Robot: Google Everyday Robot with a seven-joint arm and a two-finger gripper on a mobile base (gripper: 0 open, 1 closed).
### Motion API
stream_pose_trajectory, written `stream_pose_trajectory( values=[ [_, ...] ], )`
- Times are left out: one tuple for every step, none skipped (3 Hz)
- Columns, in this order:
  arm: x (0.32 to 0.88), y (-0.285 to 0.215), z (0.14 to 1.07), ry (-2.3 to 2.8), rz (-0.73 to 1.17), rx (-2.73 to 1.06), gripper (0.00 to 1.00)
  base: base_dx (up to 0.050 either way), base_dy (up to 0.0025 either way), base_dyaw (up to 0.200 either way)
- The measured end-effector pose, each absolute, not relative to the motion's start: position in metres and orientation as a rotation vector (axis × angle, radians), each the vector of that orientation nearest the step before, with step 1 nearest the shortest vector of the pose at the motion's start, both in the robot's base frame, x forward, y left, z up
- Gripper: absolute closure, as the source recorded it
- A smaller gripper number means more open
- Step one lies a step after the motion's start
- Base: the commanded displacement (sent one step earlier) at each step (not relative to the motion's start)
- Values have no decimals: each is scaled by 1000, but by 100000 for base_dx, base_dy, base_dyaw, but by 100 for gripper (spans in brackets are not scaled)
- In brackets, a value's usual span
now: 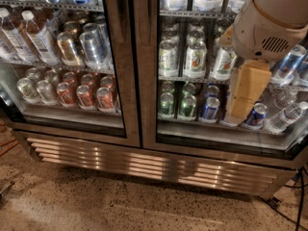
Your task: Open right fridge door
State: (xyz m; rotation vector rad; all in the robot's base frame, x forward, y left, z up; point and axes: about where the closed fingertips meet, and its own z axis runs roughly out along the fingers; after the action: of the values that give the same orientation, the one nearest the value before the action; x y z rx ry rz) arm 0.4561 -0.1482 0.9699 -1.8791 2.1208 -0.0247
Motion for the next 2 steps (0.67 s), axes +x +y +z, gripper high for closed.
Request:
stream_pose_trajectory(
  values=[
    [470,-164,964,2012,207,-1839,0,0,0,0],
    [477,-156,965,1895,431,-1788,0,0,0,0]
  ],
)
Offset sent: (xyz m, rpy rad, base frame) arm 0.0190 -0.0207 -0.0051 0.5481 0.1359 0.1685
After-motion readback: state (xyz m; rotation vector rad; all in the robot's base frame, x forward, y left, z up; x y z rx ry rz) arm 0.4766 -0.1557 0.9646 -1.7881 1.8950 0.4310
